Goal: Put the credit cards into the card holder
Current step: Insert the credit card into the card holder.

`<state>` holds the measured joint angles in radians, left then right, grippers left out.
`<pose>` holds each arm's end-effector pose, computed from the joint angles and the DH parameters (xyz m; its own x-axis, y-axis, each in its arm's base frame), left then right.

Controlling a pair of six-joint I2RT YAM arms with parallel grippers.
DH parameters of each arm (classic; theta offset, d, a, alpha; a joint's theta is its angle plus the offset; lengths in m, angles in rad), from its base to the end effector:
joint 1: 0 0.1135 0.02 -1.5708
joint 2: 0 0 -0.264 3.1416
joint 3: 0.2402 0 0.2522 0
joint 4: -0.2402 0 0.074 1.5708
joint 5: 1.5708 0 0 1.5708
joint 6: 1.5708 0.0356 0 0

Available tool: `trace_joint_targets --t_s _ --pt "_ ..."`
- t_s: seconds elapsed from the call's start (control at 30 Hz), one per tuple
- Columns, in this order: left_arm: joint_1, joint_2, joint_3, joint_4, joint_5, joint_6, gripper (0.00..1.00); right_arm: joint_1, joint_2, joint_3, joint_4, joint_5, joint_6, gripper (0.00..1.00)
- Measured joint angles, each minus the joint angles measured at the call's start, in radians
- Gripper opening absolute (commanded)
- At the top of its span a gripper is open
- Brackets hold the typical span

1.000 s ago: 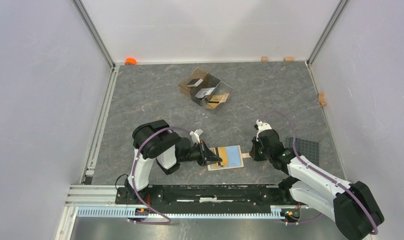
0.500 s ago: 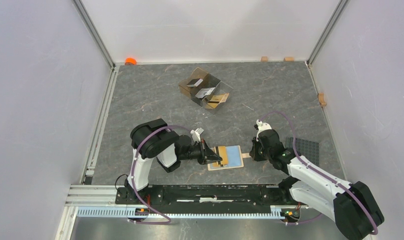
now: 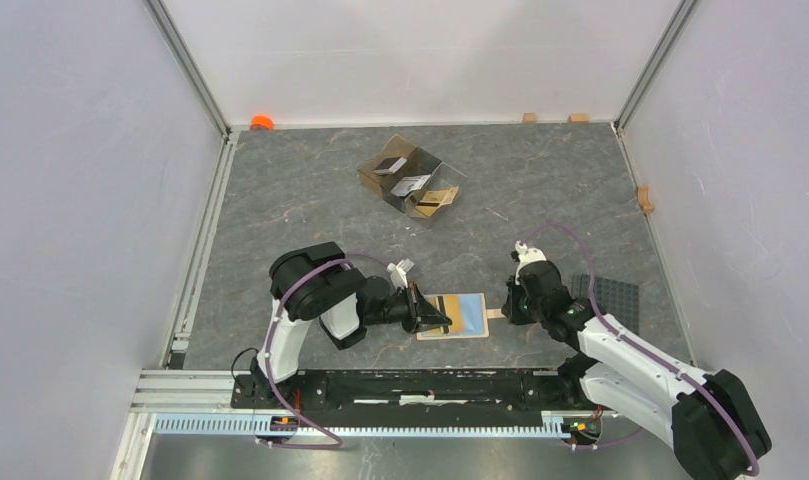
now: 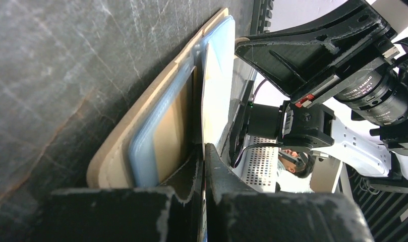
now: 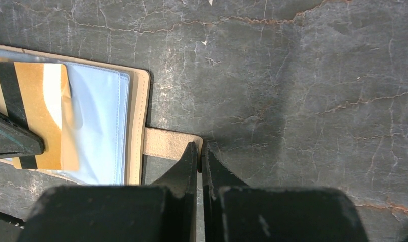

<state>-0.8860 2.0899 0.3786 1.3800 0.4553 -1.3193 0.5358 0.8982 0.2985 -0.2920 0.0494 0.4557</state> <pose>0.1626 -0.2239 0.0573 -0.9797 -0.1756 -0.0968 0.0393 0.3052 -0.9515 0.1388 0.0804 0.1460 -0.8135 0.0282 -0.5809 -0.1395 0.9602 0.2419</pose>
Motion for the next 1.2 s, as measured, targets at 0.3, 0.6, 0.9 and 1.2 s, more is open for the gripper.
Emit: trace_joint_targets --t_s 0.3,0.6,0.9,1.2 --pt "-0.024 0.002 -0.048 0.058 -0.039 -0.016 0.02 0.0 -0.017 -0.002 -0.022 0.003 0.008 0.0" --pt "-0.028 0.003 -0.054 0.071 -0.046 -0.021 0.02 0.001 -0.021 -0.002 -0.028 0.004 0.011 0.0" --pt "-0.028 0.007 -0.044 0.072 -0.042 -0.022 0.02 0.001 -0.021 -0.002 -0.028 0.004 0.011 0.0" --pt "-0.024 0.012 -0.037 0.072 -0.028 -0.021 0.02 0.001 -0.02 -0.002 -0.029 0.004 0.011 0.0"
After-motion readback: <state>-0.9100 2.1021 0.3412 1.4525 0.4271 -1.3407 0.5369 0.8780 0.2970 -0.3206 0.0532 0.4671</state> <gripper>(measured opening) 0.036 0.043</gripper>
